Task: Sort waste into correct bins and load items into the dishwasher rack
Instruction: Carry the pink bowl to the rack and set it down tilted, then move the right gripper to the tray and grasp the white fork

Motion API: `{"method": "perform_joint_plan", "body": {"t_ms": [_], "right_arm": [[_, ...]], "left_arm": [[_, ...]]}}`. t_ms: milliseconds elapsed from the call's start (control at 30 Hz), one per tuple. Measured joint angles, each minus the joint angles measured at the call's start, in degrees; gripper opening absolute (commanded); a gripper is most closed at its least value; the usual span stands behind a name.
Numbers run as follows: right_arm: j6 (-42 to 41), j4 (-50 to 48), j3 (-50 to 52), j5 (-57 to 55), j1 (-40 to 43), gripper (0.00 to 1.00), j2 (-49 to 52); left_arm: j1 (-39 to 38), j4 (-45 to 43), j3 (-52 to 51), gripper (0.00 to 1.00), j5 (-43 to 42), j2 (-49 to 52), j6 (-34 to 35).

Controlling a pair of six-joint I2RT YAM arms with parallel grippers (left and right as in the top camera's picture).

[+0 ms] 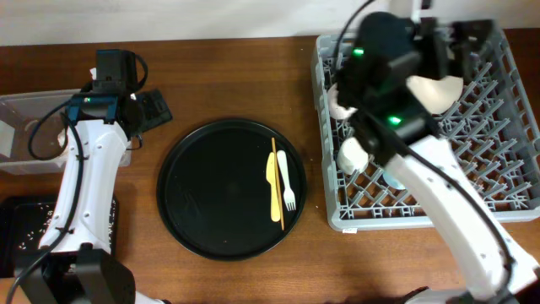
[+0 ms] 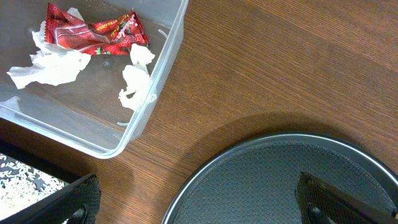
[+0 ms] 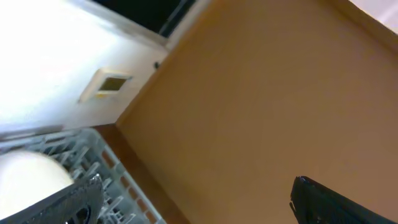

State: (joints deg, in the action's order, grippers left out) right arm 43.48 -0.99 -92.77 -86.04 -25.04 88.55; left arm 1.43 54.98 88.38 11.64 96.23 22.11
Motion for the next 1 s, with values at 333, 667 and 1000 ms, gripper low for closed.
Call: {"method": "perform_joint_plan", "body": {"t_ms": [333, 667, 1000], "right_arm": [[-2.99, 8.17, -4.44, 11.58, 3.37, 0.99, -19.02], [-46.21, 68.02, -17.94, 73.68, 0.28, 0.94, -16.35], [-59.82, 83.87, -16.83, 96.45, -8.9, 0.87, 21.4]], "left_arm": [[0.0, -0.02, 0.0, 0.99, 0.0, 0.0, 0.0], [0.0, 0.0, 0.0, 0.99, 0.02, 0.0, 0.0], [0.0, 0.0, 0.0, 0.99, 0.0, 0.0, 0.0]]}}
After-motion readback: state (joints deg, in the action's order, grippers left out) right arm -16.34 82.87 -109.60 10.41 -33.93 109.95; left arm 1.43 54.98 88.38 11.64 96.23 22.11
